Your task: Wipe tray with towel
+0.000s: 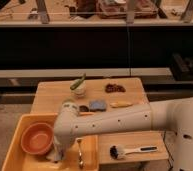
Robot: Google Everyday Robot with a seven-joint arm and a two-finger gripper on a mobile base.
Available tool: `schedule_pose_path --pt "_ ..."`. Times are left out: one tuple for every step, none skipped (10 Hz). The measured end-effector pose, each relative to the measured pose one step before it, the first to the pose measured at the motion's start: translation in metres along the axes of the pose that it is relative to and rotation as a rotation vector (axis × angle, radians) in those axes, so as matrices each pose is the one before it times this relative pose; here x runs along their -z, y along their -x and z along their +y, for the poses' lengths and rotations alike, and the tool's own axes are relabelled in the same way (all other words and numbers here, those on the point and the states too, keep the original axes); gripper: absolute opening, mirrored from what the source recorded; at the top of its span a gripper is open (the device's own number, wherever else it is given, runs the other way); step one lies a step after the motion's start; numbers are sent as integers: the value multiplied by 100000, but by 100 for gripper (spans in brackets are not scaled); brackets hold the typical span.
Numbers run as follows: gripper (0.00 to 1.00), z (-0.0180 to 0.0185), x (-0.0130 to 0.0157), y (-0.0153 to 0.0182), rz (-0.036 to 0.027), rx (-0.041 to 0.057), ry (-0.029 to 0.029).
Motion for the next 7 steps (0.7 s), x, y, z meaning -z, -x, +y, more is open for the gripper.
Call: schedule_pose_path --pt "10 -260 -202 1698 -680 1037 -528" --pt "10 -142 -107 1444 -492 616 -555" --pt "10 -121 -134 1482 -524 639 -570" --pt "10 86 -219 1470 -1048 143 -641" --pt "10 498 -226 787 -796 -264 -45" --pt "10 923 -70 369 -319 -1969 77" --pt "10 1420 263 -130 292 -2653 243"
